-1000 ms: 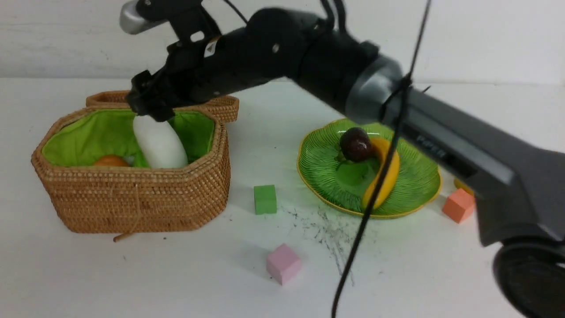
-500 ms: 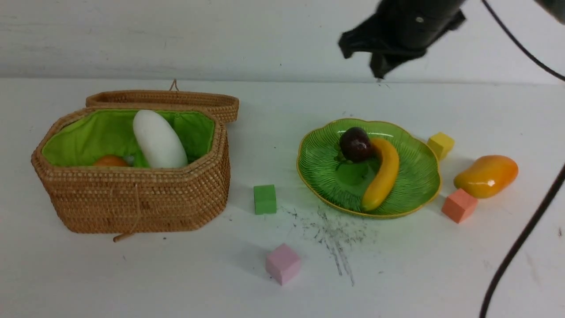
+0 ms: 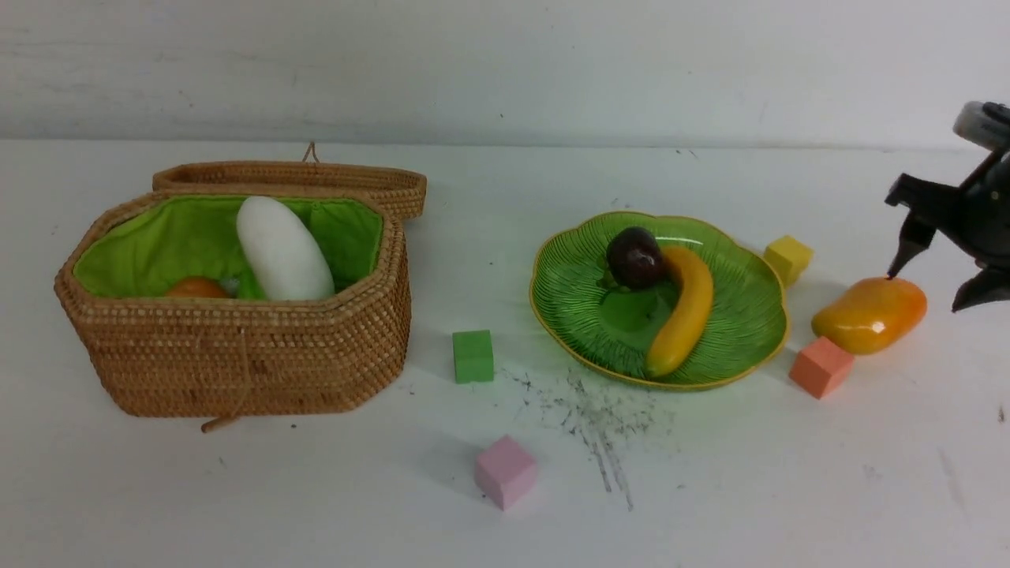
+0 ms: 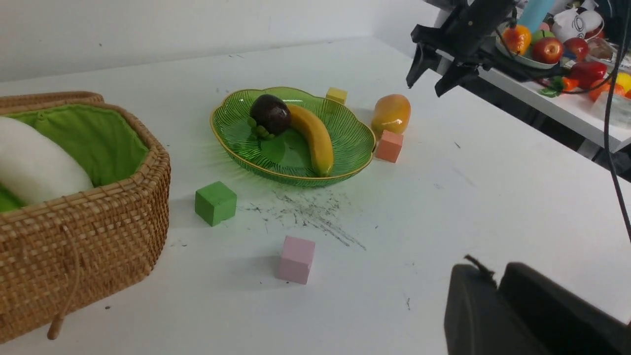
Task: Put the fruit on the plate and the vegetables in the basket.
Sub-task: Use the right arm to grab a mango and put it into the right plate
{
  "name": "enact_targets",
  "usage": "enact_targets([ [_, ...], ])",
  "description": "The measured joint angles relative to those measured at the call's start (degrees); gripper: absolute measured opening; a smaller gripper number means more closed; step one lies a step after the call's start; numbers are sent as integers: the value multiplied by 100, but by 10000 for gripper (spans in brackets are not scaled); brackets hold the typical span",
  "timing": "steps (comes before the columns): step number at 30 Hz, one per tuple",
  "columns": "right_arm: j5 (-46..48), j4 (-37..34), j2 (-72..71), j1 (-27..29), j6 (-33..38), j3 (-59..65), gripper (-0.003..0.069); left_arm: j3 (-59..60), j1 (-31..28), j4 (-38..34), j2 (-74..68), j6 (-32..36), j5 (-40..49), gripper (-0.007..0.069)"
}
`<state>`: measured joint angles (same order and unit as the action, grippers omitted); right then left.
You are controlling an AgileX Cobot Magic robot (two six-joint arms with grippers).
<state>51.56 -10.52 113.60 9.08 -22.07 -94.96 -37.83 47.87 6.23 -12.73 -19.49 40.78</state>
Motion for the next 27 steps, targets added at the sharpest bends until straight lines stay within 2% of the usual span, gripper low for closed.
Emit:
enact_targets([
  [2, -253, -214, 200, 106, 0, 0, 654, 0, 0, -19, 0, 0, 0, 71],
  [4, -448, -350, 345, 132, 0, 0, 672, 0, 0, -25, 0, 0, 0, 71],
  [9, -780, -614, 673, 106, 0, -25, 652, 0, 0, -47, 0, 0, 0, 74],
  [27, -411, -247, 1252, -50, -41, -425, 631, 0, 0, -128, 0, 0, 0, 78],
])
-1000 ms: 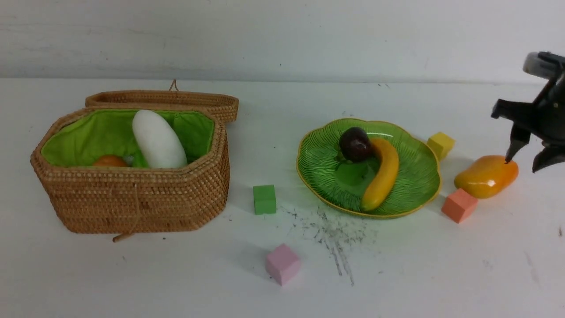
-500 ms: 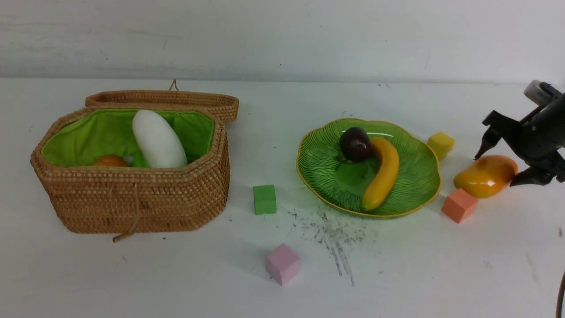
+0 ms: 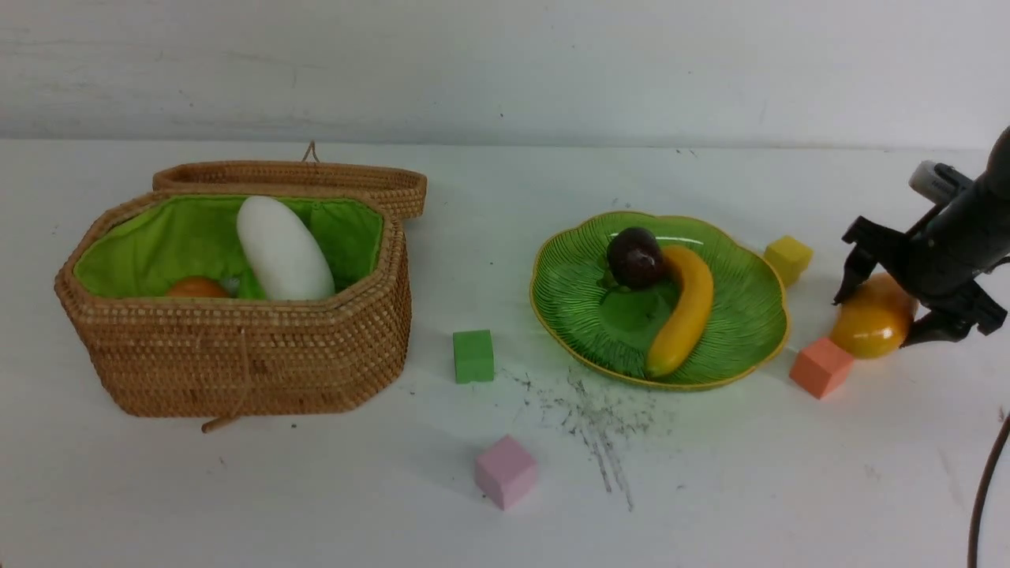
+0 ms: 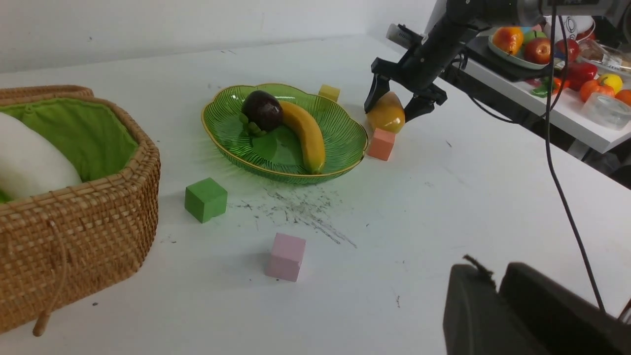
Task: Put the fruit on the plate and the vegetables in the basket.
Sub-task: Use the right arm to grab a mango and put it into the right plate
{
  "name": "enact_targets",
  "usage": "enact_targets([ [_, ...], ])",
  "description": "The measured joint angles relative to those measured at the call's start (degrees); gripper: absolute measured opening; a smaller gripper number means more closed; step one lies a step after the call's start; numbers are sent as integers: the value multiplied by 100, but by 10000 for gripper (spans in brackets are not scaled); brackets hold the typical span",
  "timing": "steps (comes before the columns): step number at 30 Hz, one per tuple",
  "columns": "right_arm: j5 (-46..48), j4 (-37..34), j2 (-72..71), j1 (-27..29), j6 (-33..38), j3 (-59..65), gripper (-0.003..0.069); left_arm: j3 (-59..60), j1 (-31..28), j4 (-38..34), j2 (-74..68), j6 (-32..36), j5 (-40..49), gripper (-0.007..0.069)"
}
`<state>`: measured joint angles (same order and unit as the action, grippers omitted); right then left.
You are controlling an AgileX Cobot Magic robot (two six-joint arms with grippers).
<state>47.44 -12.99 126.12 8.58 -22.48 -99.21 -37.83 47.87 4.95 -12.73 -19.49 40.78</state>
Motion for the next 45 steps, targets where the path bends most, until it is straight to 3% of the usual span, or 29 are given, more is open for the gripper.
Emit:
enact_targets([
  [7, -11, 50, 72, -28, 266, -37, 570, 0, 0, -19, 0, 0, 0, 78],
  [13, 48, 4, 45, -33, 1057, -37, 568, 0, 0, -19, 0, 0, 0, 78],
  [18, 633, 58, -280, -77, 1520, -156, 568, 0, 0, -12, 0, 0, 0, 78],
  [22, 589, -20, -987, -442, 1629, -378, 568, 0, 0, 120, 0, 0, -36, 78],
  [27, -15, -515, -1391, -1748, 2183, -467, 568, 0, 0, 313, 0, 0, -415, 78],
  [32, -725, -556, -883, -2598, 2730, -462, 568, 0, 0, 467, 0, 0, -779, 78],
  [37, -1306, -551, -394, -2777, 2717, -437, 573, 0, 0, 596, 0, 0, -847, 78],
  [42, -1291, -386, -290, -2766, 2661, -437, 662, 0, 0, 607, 0, 0, -758, 78],
  [45, -1050, -199, -371, -2766, 2549, -437, 678, 0, 0, 607, 0, 0, -675, 78],
])
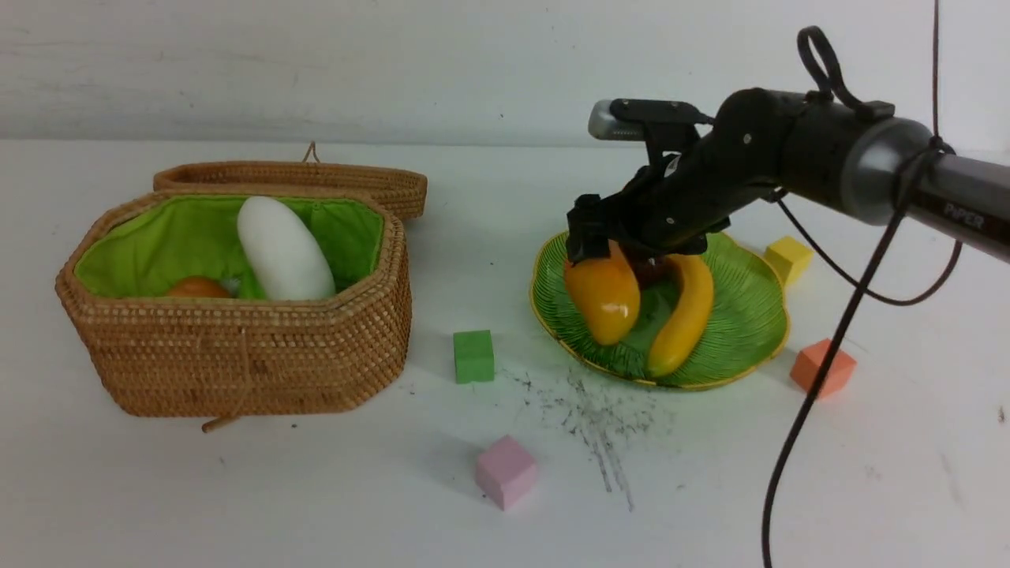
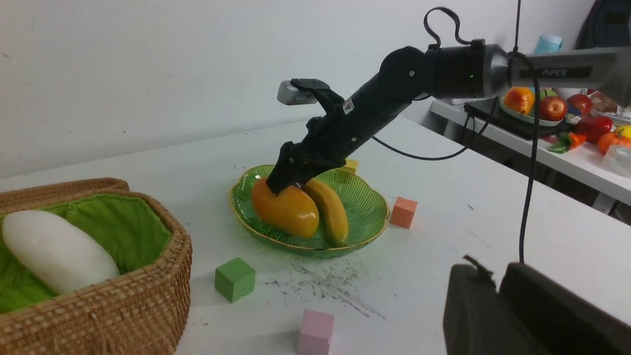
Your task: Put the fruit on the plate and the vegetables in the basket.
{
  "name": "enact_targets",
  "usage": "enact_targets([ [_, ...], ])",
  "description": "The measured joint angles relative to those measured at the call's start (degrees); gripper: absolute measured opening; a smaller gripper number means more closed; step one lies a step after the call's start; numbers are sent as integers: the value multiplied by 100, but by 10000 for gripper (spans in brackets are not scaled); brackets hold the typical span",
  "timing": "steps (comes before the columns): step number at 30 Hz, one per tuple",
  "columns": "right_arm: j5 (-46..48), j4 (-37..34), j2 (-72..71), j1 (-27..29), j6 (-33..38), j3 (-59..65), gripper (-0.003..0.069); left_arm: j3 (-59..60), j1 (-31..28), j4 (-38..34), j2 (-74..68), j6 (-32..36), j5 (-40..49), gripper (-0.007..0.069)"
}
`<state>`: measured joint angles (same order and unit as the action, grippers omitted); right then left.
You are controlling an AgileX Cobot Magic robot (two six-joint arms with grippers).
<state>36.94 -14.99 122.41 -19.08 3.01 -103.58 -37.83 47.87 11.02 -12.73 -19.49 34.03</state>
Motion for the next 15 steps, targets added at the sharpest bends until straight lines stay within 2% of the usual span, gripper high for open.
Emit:
enact_targets([
  [2, 176, 113, -66, 0, -79, 0, 673, 0, 0, -5, 0, 0, 30, 78],
  [4, 568, 381, -283, 0, -236, 0, 638, 0, 0, -5, 0, 0, 55, 78],
  [8, 1280, 746, -791, 0, -411, -66, 533, 0, 0, -5, 0, 0, 55, 75],
  [10, 1885, 978, -1305, 0, -444, -106, 409, 0, 0, -5, 0, 0, 74, 54],
  [11, 1939, 993, -1352, 0, -444, -105, 397, 0, 0, -5, 0, 0, 81, 50],
  [12, 2359, 1103, -1720, 0, -448, -112, 293, 0, 0, -5, 0, 0, 94, 19],
  [15, 3058, 1191, -2334, 0, -448, -45, 103, 43, 0, -5, 132, 0, 87, -13],
])
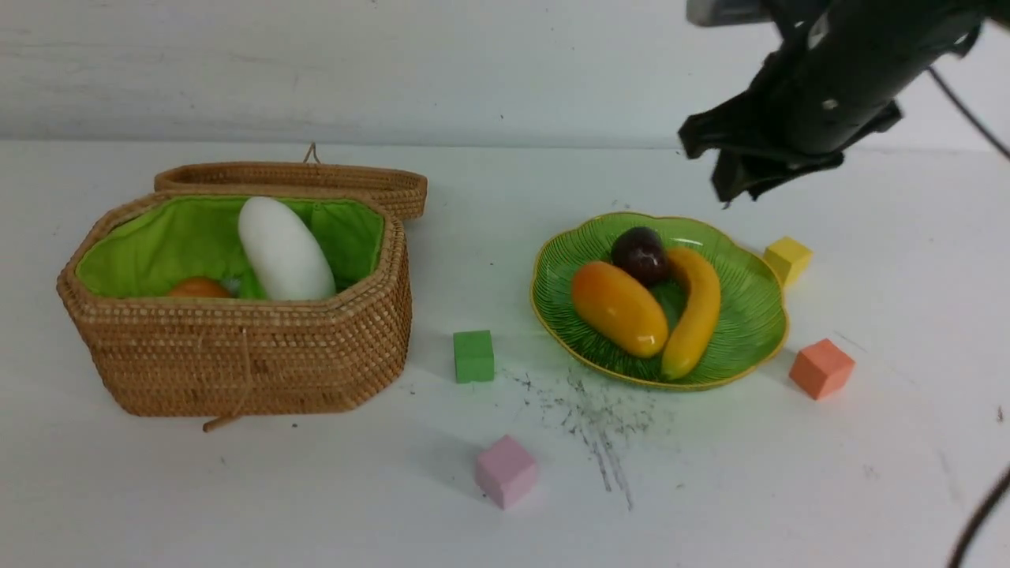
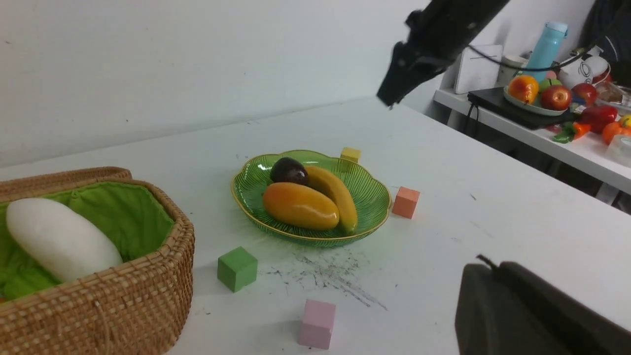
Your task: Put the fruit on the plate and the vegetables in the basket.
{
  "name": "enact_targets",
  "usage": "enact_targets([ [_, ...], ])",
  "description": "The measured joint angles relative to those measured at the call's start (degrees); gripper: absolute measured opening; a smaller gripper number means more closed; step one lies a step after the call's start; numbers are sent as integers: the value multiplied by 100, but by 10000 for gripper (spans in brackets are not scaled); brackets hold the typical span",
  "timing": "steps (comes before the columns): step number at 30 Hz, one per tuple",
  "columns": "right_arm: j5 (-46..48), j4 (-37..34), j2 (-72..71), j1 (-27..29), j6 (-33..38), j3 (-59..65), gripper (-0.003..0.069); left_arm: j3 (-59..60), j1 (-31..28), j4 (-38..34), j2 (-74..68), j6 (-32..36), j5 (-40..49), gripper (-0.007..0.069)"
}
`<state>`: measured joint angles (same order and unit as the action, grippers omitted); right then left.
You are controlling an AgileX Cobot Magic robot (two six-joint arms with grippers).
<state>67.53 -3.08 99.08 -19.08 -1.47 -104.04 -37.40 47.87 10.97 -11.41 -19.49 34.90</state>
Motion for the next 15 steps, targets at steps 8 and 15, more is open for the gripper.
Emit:
enact_targets([
  [8, 358, -237, -1914, 0, -290, 1840, -14, 1107, 0, 0, 1125, -56, -417, -13],
  [15, 102, -611, -3965, 0, -819, 4157, -8, 2212, 0, 11, 1220, -498, -1287, -13],
])
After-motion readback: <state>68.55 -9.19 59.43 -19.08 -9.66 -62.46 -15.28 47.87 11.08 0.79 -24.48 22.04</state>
